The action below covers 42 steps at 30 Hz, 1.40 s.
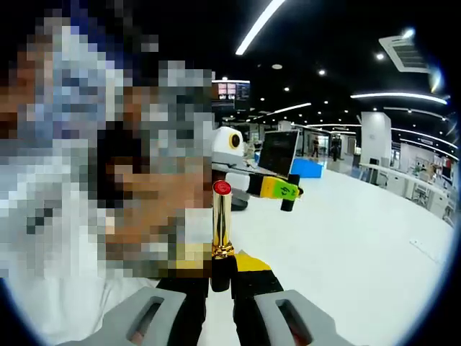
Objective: Unscrew the lipstick cap, remove the lipstick, and put the cap back on the lipstick
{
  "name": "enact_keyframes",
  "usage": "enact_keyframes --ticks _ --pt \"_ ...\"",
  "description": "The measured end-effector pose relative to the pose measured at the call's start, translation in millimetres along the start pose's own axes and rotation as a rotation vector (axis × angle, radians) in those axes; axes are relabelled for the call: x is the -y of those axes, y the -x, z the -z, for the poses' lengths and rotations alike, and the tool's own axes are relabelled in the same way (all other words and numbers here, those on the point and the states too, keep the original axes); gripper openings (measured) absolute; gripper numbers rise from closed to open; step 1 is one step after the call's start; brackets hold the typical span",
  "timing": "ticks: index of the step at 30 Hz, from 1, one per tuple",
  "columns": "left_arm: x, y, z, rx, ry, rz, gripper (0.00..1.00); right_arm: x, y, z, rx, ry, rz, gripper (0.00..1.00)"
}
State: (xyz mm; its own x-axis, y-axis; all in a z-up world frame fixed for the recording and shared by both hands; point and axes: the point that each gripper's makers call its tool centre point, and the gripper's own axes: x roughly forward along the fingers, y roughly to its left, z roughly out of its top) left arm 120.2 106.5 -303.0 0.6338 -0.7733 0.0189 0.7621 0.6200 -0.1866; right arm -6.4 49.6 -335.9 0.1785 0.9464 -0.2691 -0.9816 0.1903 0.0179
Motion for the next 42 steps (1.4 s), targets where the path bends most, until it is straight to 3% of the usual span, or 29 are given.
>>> enact_keyframes --ticks 42 --pt "-32.1 -9.7 31.5 -0.063 0.032 -0.060 0.13 5.1 7.9 -4.2 0.020 -0.006 0.016 0.11"
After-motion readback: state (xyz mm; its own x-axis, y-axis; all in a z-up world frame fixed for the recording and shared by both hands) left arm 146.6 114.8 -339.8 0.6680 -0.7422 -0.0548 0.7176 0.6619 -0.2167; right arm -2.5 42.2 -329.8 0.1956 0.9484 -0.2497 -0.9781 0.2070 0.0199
